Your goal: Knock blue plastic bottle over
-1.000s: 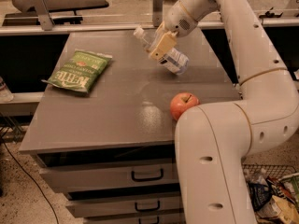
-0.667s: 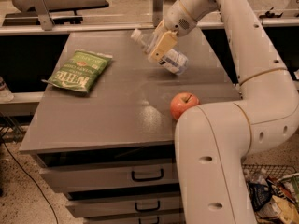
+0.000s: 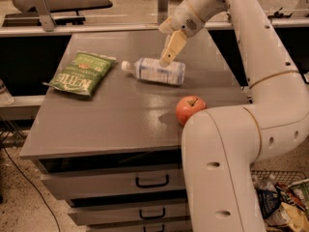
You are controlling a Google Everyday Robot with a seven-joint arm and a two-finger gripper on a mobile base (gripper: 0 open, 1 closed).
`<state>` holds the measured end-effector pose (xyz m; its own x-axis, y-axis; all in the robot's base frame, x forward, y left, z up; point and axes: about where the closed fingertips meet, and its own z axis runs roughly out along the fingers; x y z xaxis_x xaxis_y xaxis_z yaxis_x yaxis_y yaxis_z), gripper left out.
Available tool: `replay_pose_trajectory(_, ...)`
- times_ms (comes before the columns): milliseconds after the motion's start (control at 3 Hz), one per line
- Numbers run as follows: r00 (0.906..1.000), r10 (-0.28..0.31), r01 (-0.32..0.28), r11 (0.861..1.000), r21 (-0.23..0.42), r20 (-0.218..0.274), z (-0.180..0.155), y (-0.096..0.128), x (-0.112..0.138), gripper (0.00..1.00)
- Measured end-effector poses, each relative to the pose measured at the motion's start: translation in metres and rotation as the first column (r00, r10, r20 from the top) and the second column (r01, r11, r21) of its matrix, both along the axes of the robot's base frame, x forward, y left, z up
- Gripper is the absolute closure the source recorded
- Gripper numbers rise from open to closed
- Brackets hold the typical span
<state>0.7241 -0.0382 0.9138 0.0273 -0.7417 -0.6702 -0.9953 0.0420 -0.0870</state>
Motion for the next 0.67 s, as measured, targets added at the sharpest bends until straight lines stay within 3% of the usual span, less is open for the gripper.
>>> replay_pose_trajectory(333,0.9996,-0.027,0.027,0.999,0.022,0.007,0.007,-0.011,0.000,0.00)
replay_pose_trajectory(667,0.9925,-0.119,0.114,0.983,0.144,0.026,0.030,-0.048,0.002,0.00)
